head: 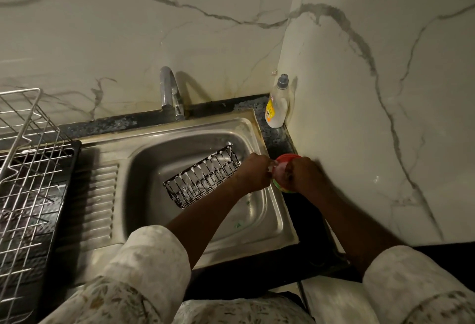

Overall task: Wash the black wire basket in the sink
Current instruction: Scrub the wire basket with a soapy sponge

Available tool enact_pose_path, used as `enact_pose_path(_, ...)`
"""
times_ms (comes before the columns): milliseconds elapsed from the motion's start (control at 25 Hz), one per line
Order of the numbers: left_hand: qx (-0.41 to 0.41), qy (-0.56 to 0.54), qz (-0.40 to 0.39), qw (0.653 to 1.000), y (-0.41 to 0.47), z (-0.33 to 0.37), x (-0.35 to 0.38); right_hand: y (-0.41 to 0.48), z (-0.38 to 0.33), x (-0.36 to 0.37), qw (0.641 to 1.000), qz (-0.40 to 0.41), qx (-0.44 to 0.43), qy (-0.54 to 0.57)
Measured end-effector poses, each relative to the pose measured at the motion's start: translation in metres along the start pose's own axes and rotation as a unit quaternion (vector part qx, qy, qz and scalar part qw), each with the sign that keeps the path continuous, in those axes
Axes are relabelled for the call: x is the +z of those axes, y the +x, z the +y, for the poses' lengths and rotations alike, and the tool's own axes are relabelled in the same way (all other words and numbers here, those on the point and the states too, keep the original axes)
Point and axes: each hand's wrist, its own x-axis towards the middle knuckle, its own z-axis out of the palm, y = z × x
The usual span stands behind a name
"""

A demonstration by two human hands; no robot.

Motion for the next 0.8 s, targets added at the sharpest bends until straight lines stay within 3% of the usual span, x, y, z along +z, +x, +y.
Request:
enact_pose_path(120, 0.031, -0.060, 0.042, 0.997, -0.017, -0.009, -0.008, 0.010, -0.006, 0.004, 0.994, 0.082, 0.065, -0.006)
enact_pose_path(280, -0.073, -0.092, 0.134, 0.984, -0.069, -0.077, -0.023, 0.001, -0.058, 0.002, 0.964, 0.230, -0.016, 0.133)
enact_pose_path(360, -0.160, -0.114, 0.199, 0.960, -0.098, -0.129, -0.030, 0.006, -0.108, 0.026, 0.947, 0.222, -0.077, 0.218)
enact_pose_path(440, -0.241, -0.127, 0.222, 0.936, -0.122, -0.177, -0.037, 0.025, -0.150, 0.070, 0.948, 0.185, -0.110, 0.234)
enact_pose_path(520, -0.285, -0.122, 0.176, 0.934, -0.136, -0.215, -0.040, 0.049, -0.177, 0.114, 0.959, 0.149, -0.107, 0.216)
enact_pose_path(640, -0.249, -0.109, 0.050, 0.961, -0.138, -0.245, -0.035, 0.070, -0.214, 0.159, 0.974, 0.114, -0.109, 0.165)
enact_pose_path(800, -0.181, -0.161, 0.041, 0.969, -0.138, -0.258, -0.030, 0.067, -0.242, 0.188, 0.973, 0.077, -0.210, 0.053)
